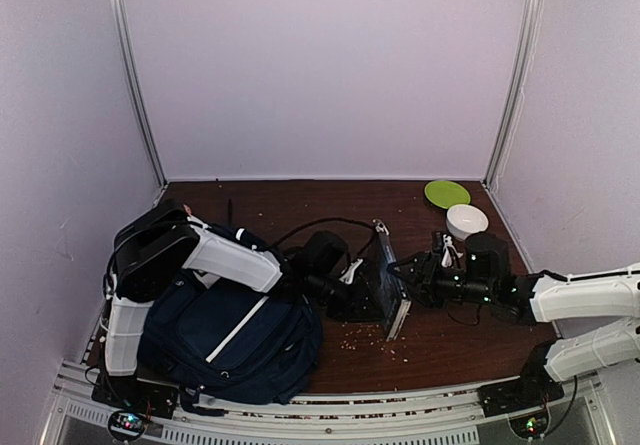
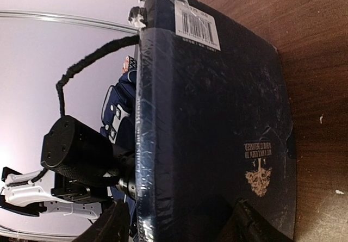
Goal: Pack the student bag
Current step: Pick up the book from the center of the board.
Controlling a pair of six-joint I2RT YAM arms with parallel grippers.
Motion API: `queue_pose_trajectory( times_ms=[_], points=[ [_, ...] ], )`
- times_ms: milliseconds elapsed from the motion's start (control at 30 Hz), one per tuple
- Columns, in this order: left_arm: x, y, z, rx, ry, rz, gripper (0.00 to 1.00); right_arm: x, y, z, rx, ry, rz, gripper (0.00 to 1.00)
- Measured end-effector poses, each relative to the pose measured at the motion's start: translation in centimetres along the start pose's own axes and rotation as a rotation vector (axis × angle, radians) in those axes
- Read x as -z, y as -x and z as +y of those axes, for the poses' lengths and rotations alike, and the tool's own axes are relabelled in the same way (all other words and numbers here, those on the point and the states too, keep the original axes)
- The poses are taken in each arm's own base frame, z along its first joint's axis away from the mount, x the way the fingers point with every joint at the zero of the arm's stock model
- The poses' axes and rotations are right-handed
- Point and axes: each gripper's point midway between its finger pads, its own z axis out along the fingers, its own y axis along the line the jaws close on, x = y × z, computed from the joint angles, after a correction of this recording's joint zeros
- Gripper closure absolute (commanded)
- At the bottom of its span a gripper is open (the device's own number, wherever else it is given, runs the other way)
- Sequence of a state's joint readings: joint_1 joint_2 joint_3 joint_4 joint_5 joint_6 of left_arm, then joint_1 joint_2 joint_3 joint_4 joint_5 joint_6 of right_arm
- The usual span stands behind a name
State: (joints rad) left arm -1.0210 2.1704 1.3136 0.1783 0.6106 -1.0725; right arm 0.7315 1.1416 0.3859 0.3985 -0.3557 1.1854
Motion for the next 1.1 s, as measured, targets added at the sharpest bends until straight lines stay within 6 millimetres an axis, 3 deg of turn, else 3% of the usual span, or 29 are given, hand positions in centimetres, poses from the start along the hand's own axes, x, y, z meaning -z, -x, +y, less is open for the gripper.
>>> queue_pose_trajectory(
  times_ms=[233, 467, 767, 967, 1100],
  points=[
    [0.0, 0.0, 0.0, 0.000, 0.000, 0.001, 0.70, -0.5, -0.7, 0.2, 0.100, -0.107, 0.063, 0.39],
    [0.1, -0.2, 0.5, 0.012, 0.017, 0.008, 0.70, -2.0, -1.9, 0.4, 0.276, -0.272, 0.137, 0.51],
    [0.3, -0.1, 0.6, 0.002, 0.024, 0.001, 0.67, -1.9, -1.4, 0.8, 0.359, -0.332, 0.088, 0.61],
    [1.4, 0.3, -0.5, -0.042, 0.031, -0.022, 0.51, -1.4, -0.8, 0.7, 0.403, -0.387, 0.061, 0.58],
    [2.5, 0.8, -1.8, -0.079, 0.037, -0.048, 0.49, -1.2, -0.9, 0.1, 0.423, -0.416, 0.073, 0.52]
  ],
)
